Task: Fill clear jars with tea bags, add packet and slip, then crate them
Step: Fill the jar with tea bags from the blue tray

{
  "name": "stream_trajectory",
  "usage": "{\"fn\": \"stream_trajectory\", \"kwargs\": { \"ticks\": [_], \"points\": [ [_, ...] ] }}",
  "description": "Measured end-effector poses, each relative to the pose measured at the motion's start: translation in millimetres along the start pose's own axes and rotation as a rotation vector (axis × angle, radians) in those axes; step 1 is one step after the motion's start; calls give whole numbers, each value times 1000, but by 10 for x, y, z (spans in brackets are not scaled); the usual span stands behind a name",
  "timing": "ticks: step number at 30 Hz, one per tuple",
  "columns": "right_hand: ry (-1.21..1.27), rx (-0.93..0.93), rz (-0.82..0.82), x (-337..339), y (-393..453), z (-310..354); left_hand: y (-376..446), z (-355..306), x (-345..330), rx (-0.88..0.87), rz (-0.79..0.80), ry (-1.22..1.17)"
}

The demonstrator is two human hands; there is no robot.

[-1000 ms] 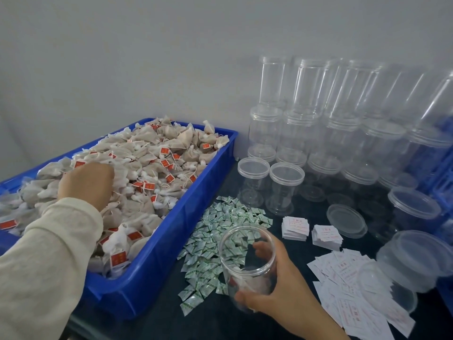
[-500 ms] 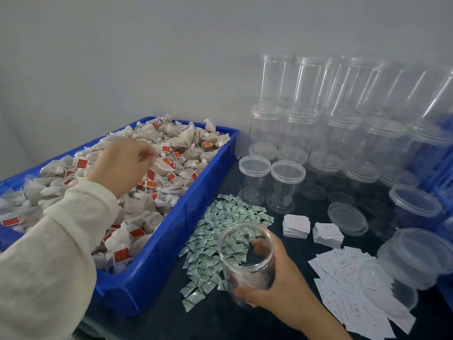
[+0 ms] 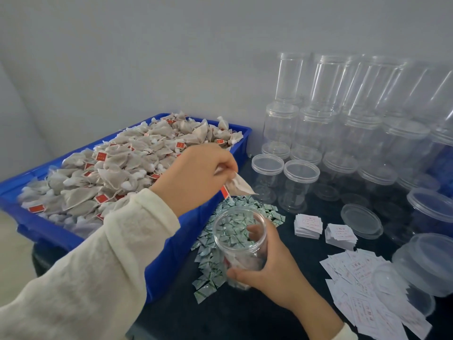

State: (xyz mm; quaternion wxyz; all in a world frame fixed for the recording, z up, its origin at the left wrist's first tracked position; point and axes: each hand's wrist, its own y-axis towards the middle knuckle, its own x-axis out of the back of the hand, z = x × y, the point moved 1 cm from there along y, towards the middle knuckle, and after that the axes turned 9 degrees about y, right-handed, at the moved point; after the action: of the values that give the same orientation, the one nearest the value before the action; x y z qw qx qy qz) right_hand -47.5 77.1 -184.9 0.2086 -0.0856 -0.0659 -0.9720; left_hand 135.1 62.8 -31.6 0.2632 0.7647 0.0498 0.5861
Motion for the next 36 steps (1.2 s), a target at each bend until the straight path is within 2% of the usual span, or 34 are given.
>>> {"fn": "stream_trajectory", "kwargs": {
  "ticks": [7,16,29,33,34,36],
  "points": [
    [4,46,15,-82,32,83,-133,-107,-37,-88,275,24],
    [31,61,22,-123,12,132,-246,-198,-81,-129,391,3],
    [45,138,44,-147,-16,257,-261,-351,-177,-227,725,-25],
    [49,139,47,-150,-3,234,-233,-227,-42,-236,701,-71],
    [43,126,44,-154,1,226,-227,-151,-12,-215,639,-85],
    [34,91,31,-160,2,198,-201,65,37,-119,412,-155]
  ]
}}
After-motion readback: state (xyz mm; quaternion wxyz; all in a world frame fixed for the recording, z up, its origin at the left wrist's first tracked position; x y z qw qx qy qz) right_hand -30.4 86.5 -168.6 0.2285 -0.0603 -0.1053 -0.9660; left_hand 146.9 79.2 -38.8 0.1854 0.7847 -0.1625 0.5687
